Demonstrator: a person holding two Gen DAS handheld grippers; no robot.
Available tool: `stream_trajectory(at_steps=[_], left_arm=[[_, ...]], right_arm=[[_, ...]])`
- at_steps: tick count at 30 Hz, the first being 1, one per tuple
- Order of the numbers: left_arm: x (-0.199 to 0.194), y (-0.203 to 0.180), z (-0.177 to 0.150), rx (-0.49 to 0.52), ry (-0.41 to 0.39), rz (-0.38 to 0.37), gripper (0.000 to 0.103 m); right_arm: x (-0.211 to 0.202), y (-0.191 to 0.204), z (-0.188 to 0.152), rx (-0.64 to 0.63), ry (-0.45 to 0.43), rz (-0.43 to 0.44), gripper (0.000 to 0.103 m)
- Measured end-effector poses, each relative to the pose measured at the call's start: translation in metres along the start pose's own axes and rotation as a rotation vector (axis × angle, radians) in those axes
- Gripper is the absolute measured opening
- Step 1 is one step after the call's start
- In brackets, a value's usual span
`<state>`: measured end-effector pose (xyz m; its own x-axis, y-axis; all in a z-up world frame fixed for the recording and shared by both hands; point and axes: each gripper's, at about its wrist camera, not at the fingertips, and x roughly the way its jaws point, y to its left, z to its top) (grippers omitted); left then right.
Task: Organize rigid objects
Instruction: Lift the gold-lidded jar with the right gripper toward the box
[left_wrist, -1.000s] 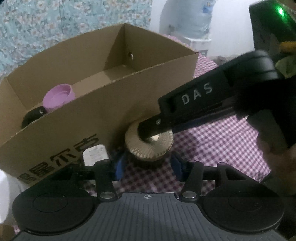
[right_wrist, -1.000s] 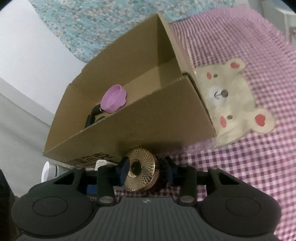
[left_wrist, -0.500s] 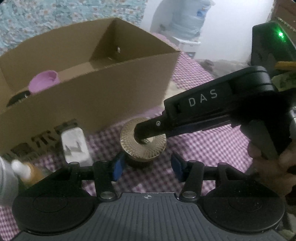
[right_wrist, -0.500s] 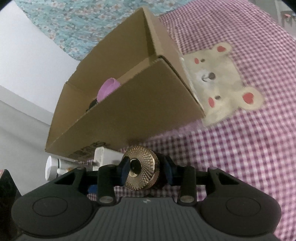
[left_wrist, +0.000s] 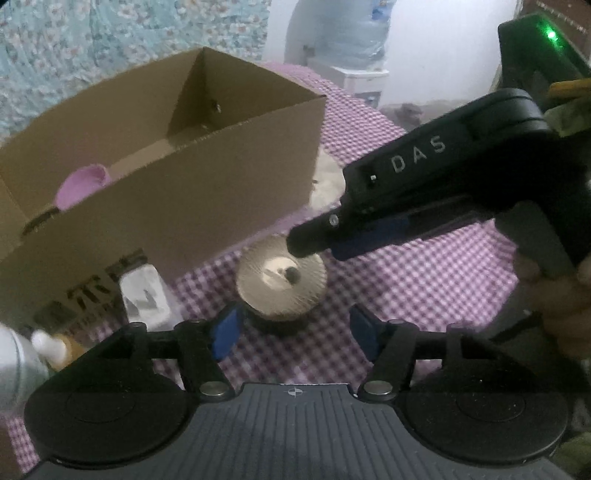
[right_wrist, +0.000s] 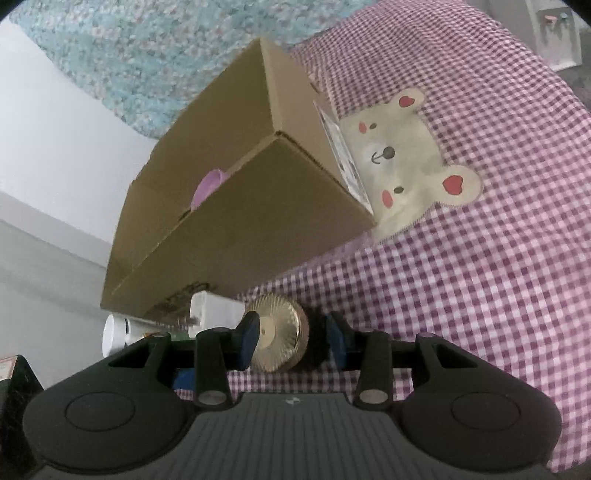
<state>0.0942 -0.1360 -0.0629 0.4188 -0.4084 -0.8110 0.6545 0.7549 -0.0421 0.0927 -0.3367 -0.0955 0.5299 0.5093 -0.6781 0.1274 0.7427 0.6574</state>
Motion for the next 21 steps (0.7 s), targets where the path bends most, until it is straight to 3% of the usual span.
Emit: stream_trajectory(at_steps=[6, 11, 21], left_arm=[[0.019, -0.003, 0.007, 0.024, 0.005, 0.038, 0.065], [0.032, -0.005, 0.008, 0.037, 0.037, 0.06, 0.06], [0.032, -0.004, 0.004, -0.004, 0.03, 0.072, 0.056]], right_arm=[[0.019, 0.002, 0.005, -0.002, 0.021, 0.013, 0.047], [0.03, 0.001, 0.003, 0.011, 0.027, 0.037, 0.048], [0.028, -0.001, 0.002, 0.025, 0.012, 0.049, 0.045]])
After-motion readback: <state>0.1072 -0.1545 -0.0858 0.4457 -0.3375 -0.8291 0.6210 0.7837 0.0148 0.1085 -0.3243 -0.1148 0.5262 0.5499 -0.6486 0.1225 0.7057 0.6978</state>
